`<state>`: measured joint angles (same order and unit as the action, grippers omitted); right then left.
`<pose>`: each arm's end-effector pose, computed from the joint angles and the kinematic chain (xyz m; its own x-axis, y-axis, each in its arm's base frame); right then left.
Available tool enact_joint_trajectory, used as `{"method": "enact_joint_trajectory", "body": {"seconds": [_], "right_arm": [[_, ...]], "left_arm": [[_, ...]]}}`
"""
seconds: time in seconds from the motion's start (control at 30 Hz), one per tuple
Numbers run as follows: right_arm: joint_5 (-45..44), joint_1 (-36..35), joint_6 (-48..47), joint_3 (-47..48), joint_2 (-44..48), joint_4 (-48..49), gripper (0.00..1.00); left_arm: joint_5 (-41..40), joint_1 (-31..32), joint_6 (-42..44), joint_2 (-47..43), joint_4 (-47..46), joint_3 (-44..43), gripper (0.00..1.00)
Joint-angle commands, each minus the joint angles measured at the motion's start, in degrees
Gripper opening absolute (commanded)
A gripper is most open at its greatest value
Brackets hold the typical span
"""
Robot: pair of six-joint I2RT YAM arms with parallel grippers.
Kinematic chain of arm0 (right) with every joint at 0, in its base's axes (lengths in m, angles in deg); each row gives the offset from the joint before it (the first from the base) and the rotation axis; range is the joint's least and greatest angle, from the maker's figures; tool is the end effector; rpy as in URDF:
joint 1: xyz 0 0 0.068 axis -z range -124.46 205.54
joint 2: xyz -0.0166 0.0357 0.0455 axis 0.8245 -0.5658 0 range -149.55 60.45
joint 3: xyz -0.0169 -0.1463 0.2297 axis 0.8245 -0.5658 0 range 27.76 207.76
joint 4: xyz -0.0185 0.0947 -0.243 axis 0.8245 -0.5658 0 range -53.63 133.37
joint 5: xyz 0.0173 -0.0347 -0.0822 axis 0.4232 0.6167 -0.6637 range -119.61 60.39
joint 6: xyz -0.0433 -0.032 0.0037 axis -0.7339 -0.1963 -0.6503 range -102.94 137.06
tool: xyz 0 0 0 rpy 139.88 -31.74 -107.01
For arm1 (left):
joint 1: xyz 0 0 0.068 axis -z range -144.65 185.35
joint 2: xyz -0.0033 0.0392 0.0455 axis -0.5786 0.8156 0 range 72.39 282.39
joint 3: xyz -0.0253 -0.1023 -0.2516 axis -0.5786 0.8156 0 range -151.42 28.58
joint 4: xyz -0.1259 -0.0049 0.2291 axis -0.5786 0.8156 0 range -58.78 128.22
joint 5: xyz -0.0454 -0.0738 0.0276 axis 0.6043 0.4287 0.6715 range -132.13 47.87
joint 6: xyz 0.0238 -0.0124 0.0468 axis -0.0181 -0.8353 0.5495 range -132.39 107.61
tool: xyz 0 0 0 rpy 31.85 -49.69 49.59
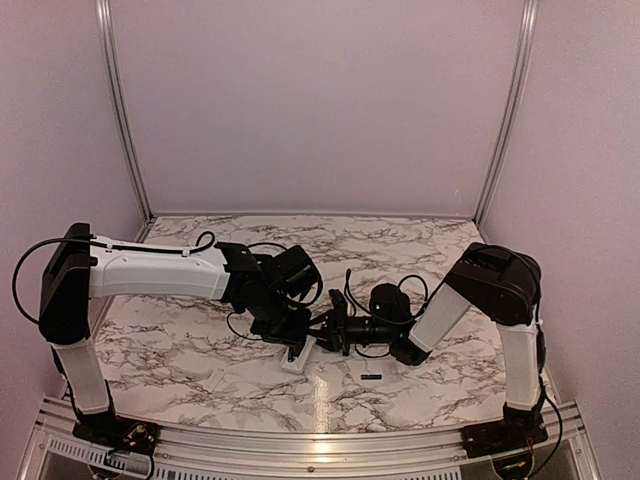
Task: Load the batteries into the remote control
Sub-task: Place the battery in the battery compartment.
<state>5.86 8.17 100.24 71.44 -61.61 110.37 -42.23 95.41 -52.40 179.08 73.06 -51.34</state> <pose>0.2349 0.2857 0.0890 -0.9934 0.1150 -0.0027 0.0159 0.1600 0.9870 0.1905 -0.3306 0.2075 -0.9129 0.2967 -0.2804 0.3646 0.9015 -0.2332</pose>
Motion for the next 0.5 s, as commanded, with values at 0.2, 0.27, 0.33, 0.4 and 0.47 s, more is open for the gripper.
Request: {"method": "enact_joint_trajectory", "body": {"seconds": [0.2, 0.27, 0.33, 0.4, 0.47], "right_arm": [[0.3, -0.5, 0.9, 1.5, -0.9, 4.2, 0.00], [0.4, -0.6, 1.0, 1.6, -1.0, 4.3, 0.00], [0.5, -0.6, 1.1, 1.5, -1.1, 4.5, 0.00], [0.5, -0.7, 1.4, 1.6, -1.2, 4.9, 0.00], [0.6, -0.7, 1.6, 1.4, -1.4, 5.3, 0.00]], "left_arm": [[1.6, 0.4, 0.5, -1.4, -1.7, -0.4, 0.31], [1.4, 0.4, 0.4, -1.5, -1.9, -0.4, 0.30], [1.4, 0.4, 0.5, -1.7, -2.4, -0.2, 0.31], [1.0, 0.4, 0.4, -1.8, -2.4, -0.2, 0.31], [0.6, 0.4, 0.1, -2.0, -2.4, -0.2, 0.31]]}}
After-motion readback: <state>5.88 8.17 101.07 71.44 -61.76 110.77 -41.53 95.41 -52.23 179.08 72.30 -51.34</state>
